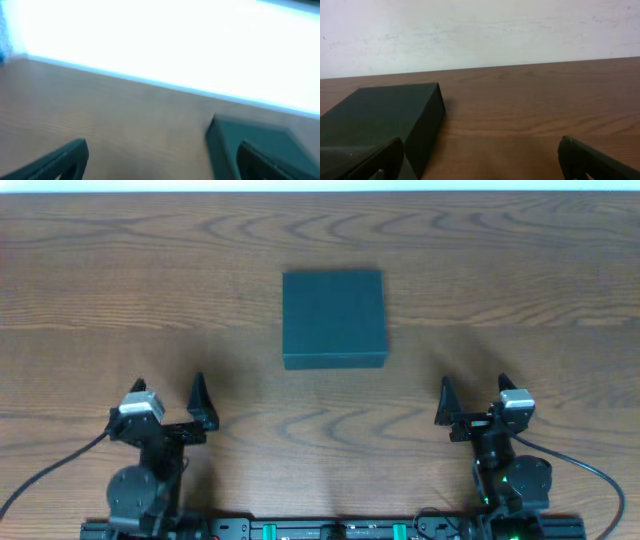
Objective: Pack container
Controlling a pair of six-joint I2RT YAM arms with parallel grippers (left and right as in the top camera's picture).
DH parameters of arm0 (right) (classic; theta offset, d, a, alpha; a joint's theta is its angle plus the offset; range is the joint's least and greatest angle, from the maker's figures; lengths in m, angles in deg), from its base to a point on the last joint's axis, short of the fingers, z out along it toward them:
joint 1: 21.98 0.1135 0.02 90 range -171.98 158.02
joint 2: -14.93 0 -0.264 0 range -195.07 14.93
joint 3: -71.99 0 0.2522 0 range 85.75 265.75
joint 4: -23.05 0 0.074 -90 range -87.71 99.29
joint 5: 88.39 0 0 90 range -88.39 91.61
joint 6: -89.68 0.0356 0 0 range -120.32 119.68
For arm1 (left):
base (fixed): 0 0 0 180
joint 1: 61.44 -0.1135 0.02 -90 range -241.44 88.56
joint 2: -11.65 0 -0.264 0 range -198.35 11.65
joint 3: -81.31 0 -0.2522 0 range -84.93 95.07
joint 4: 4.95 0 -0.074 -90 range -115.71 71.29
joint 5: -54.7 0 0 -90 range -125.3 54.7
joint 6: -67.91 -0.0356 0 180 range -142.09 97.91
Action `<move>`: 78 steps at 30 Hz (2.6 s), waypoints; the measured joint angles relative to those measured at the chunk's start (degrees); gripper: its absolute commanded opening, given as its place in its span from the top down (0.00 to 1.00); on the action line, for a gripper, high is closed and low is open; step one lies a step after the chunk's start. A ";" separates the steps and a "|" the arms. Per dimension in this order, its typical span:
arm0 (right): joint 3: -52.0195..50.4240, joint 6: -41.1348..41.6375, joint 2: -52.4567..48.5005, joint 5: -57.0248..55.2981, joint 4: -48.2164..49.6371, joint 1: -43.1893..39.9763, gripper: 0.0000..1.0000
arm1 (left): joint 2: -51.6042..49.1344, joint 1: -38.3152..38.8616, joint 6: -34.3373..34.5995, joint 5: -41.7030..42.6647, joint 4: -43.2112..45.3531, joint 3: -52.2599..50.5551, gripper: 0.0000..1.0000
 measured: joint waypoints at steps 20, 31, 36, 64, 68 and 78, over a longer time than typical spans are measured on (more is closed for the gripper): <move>0.00 0.00 0.00 0.00 0.02 0.00 0.01 | 2.69 -1.73 -6.36 3.56 13.44 -14.53 0.05; 0.00 0.00 0.00 0.00 0.02 0.00 0.01 | 2.73 -1.73 -6.40 4.42 7.28 -14.14 0.05; 0.00 0.00 0.00 0.00 0.02 0.00 0.01 | 2.73 -1.73 -6.43 4.63 7.17 -14.12 0.05; 0.00 0.00 0.00 0.00 0.02 0.00 0.01 | 2.73 -5.33 -6.40 5.27 6.97 -14.08 0.05; 0.00 0.00 0.00 0.00 0.02 0.00 0.01 | 2.73 -5.33 -6.43 5.27 6.97 -14.05 0.05; 0.00 0.00 0.00 0.00 0.02 0.00 0.01 | 2.73 -5.33 -6.43 5.27 6.95 -14.05 0.05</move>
